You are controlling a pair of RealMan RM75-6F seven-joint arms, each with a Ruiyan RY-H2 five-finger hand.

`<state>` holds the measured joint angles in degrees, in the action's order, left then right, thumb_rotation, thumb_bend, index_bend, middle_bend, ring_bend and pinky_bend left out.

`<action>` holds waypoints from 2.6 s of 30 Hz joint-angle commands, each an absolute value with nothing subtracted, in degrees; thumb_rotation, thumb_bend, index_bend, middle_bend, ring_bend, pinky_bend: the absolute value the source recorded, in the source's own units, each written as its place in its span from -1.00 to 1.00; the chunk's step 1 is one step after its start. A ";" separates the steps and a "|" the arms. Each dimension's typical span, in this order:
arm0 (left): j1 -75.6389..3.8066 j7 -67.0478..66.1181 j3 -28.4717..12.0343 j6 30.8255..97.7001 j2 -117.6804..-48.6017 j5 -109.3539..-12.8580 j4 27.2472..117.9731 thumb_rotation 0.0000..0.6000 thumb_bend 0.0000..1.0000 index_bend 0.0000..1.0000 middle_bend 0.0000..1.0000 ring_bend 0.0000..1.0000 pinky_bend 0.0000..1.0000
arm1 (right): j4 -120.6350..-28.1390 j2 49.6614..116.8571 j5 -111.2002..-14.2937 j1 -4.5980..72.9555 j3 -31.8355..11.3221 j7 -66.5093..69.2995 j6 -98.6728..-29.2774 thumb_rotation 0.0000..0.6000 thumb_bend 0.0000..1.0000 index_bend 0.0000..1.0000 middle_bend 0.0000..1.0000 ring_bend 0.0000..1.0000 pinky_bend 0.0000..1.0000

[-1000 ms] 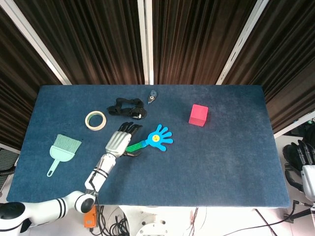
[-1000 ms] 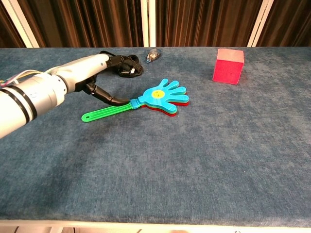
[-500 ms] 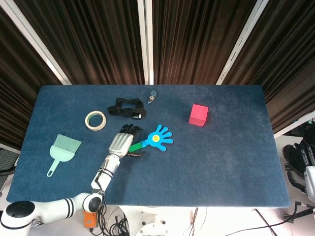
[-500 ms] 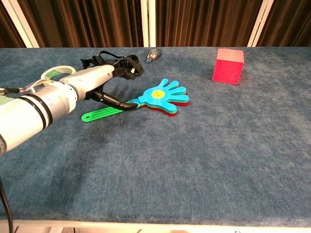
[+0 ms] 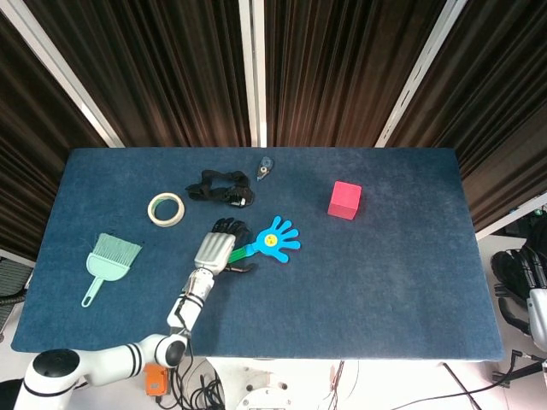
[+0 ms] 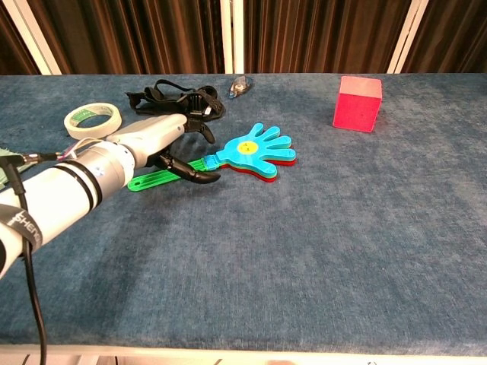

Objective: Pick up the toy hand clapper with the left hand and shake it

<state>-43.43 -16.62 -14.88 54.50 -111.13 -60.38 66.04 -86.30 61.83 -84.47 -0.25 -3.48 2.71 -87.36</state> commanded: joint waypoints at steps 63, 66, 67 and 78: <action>-47.40 -11.23 -18.78 49.21 -112.11 -57.31 59.78 1.00 -0.32 -0.05 -0.79 -1.00 -0.98 | -85.32 61.99 -83.92 -0.33 -3.86 3.94 -86.77 1.00 -0.41 -1.00 -1.00 -1.00 -1.00; -47.33 -11.36 -18.93 50.19 -112.14 -57.40 59.93 1.00 -0.27 0.10 -0.77 -1.00 -0.94 | -85.20 62.01 -83.97 -0.36 -3.90 4.14 -86.89 1.00 -0.41 -1.00 -1.00 -1.00 -1.00; -47.23 -11.18 -19.09 50.71 -112.03 -57.55 60.24 1.00 -0.24 0.15 -0.74 -0.99 -0.88 | -85.11 62.03 -83.99 -0.39 -3.91 4.27 -86.97 1.00 -0.41 -1.00 -1.00 -1.00 -1.00; -45.80 -10.42 -17.29 54.82 -107.63 -62.84 63.85 1.00 -0.17 0.27 0.12 -0.15 0.14 | -84.45 62.24 -84.06 -0.57 -3.90 4.99 -87.22 1.00 -0.41 -1.00 -1.00 -1.00 -1.00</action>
